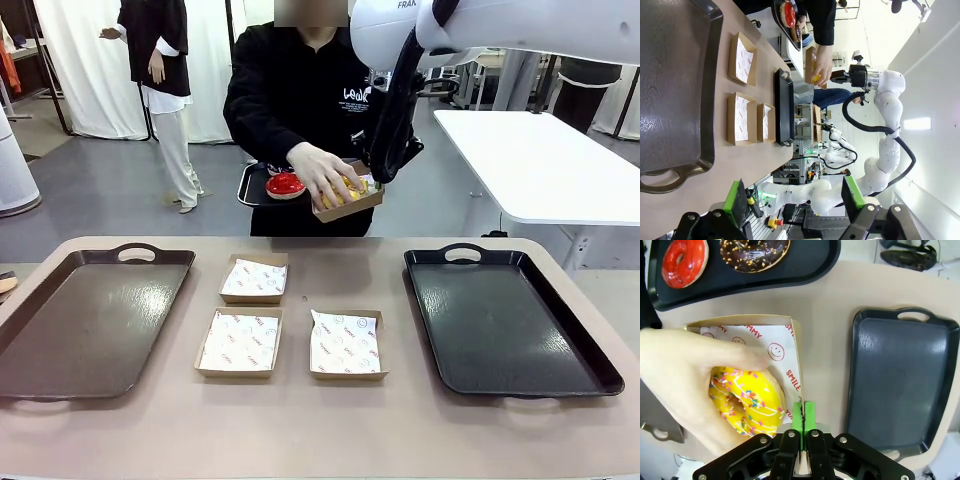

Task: Individually package the donuts and arrange them on the tray.
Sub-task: Place the picked Paper togo box on the Handle tray while simultaneously picking up another Paper togo box from the table with the other hand.

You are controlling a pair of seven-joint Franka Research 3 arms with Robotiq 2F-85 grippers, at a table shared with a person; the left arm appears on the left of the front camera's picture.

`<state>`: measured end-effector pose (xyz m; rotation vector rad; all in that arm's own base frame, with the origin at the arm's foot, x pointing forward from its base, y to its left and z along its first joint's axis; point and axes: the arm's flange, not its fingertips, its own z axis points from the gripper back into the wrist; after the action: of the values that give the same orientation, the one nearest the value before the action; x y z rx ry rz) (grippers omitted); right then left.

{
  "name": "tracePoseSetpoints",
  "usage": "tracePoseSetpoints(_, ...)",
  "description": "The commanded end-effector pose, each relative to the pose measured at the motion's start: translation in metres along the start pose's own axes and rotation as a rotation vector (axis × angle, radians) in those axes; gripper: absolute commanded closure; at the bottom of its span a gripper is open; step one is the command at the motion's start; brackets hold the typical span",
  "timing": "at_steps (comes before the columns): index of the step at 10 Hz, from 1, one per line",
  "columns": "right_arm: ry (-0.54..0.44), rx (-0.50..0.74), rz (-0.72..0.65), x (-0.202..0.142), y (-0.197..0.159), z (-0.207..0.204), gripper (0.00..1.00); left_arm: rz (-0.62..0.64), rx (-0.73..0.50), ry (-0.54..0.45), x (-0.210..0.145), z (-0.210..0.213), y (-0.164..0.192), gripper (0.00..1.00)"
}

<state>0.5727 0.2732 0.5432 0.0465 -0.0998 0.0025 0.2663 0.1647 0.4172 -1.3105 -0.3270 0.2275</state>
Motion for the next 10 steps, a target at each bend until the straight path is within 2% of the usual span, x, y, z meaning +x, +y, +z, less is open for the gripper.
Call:
tracePoseSetpoints(1,0.005,-0.001,-0.005,-0.004,-0.002,-0.002,1.0,0.001,-0.014,-0.009,0.0,0.001,-0.002,0.0)
tracePoseSetpoints(8,0.005,-0.001,-0.005,-0.004,-0.002,-0.002,1.0,0.001,-0.014,-0.009,0.0,0.001,-0.002,0.0)
tracePoseSetpoints(10,0.001,0.0,0.0,0.0,0.0,0.0,0.99,-0.035,0.029,0.02,0.001,-0.004,-0.01,0.0)
